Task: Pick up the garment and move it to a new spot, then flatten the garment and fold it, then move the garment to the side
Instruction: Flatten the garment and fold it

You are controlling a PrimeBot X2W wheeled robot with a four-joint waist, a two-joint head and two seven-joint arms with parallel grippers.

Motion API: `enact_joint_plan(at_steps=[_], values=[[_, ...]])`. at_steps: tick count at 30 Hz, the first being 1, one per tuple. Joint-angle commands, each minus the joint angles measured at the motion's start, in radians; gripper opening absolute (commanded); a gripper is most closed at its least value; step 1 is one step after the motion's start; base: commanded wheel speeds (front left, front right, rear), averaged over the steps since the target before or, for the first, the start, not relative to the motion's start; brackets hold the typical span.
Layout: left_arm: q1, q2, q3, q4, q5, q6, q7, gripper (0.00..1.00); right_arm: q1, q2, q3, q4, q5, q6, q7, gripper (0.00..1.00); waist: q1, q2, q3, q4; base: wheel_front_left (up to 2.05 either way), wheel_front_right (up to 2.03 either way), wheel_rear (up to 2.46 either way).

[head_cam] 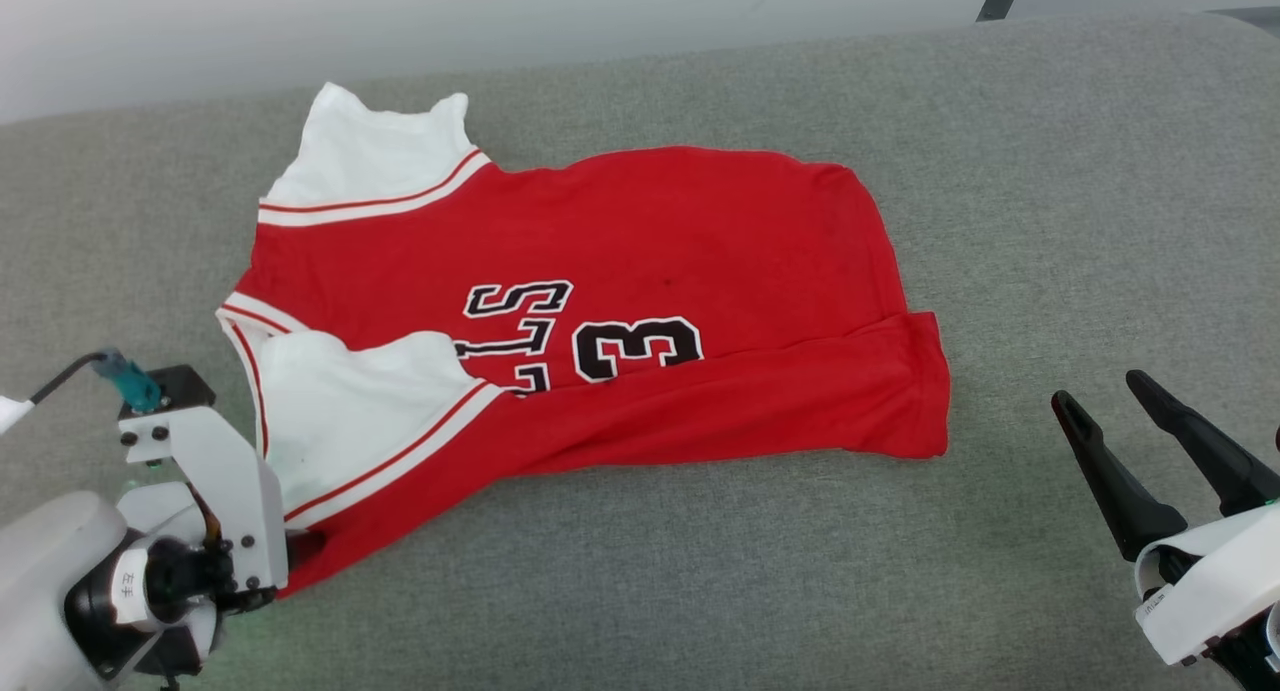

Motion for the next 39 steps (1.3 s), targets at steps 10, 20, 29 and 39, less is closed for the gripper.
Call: enact_joint_plan(at_steps=[10, 20, 29, 39], values=[[0.0, -0.056, 0.026, 0.078, -0.023, -0.066, -0.03, 0.0, -0.006, 0.0, -0.009, -0.002, 0.012, -0.001, 0.017, 1.0, 0.0, 0.0, 0.01, 0.013, 0.0, 0.0, 0.0], [-0.035, -0.071, 0.033, 0.097, 0.007, -0.112, -0.051, 0.0, -0.012, -0.005, -0.004, 0.034, 0.034, -0.001, 0.146, 1.0, 0.0, 0.0, 0.019, 0.03, 0.0, 0.0, 0.0], [-0.077, -0.121, 0.02, 0.111, 0.033, -0.133, -0.041, 0.0, -0.085, 0.015, 0.017, 0.131, 0.002, -0.001, 0.305, 1.0, 0.0, 0.0, 0.041, 0.077, 0.0, 0.0, 0.0], [-0.124, -0.192, 0.012, 0.164, 0.053, -0.166, -0.042, 0.0, -0.18, 0.047, 0.054, 0.292, -0.041, -0.001, 0.385, 1.0, 0.0, 0.0, 0.072, 0.137, 0.0, 0.0, 0.0]])
